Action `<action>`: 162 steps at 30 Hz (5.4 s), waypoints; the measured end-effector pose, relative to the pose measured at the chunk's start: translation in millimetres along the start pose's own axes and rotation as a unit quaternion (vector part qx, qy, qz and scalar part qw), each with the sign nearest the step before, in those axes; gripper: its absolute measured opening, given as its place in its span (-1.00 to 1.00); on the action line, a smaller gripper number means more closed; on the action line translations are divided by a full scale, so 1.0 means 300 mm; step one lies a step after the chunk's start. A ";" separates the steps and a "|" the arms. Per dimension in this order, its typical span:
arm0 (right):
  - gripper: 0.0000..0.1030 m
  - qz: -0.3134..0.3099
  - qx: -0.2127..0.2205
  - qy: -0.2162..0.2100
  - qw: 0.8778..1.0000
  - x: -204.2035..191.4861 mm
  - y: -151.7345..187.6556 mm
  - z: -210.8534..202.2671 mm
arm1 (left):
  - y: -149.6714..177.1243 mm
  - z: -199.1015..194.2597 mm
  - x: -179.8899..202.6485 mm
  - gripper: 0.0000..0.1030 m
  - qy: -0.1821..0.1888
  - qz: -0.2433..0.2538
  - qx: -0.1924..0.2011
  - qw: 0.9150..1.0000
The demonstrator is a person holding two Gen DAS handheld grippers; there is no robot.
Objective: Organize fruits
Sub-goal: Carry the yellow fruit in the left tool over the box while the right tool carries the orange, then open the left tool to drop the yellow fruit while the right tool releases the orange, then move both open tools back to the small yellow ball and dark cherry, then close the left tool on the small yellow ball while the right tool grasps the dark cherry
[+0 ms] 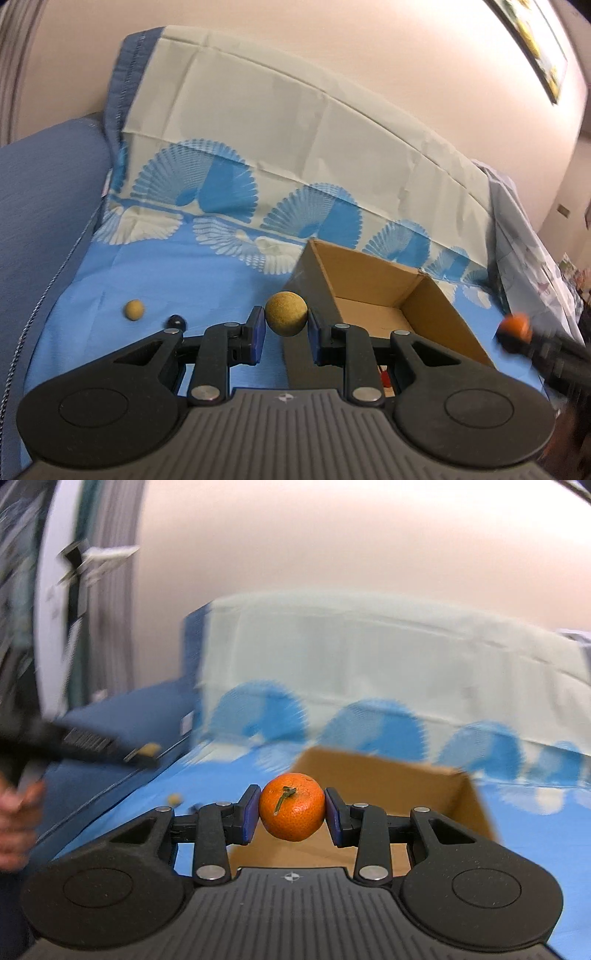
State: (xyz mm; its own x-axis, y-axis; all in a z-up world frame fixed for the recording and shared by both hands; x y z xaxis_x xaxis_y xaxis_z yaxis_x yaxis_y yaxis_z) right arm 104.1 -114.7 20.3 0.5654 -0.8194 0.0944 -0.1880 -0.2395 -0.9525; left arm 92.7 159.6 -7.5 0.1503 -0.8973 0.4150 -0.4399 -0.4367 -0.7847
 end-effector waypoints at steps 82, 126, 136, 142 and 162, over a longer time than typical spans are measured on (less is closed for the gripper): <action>-0.25 0.007 -0.062 0.064 0.996 0.118 0.123 0.096 | 0.283 0.146 0.363 -0.47 0.101 0.211 -0.036 0.972; -0.05 0.045 -0.033 0.016 0.998 -0.194 0.041 0.212 | 0.056 0.094 0.076 -0.69 -0.002 0.103 -0.055 0.993; -0.04 0.025 -0.034 -0.075 0.996 -0.516 0.039 0.331 | -0.081 0.107 -0.318 -0.74 -0.152 0.092 -0.046 0.983; -0.10 0.026 -0.063 -0.113 0.991 -0.635 0.078 0.455 | -0.100 0.121 -0.431 -0.74 -0.168 0.040 -0.063 0.983; -0.15 0.039 -0.107 -0.036 0.993 -0.666 0.190 0.911 | -0.092 0.470 -0.628 -0.44 -0.157 -0.080 -0.135 0.975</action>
State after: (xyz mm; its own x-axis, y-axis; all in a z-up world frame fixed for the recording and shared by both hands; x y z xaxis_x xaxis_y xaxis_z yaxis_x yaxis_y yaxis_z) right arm 199.9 177.9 -132.0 0.5973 -0.8020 -0.0053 -0.3947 -0.2882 -0.8724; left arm 201.2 331.6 -129.0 0.4802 -0.8138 0.3274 -0.6004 -0.5770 -0.5537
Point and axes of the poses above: each gripper's, at about its wrist camera, not at the fingertips, and z roughly the way its jaws point, x to its right, y to its underside, the point moved 8 cm from there along z, roughly the way its jaws point, and after that the axes turned 8 degrees about -z, right-handed, at the moved point
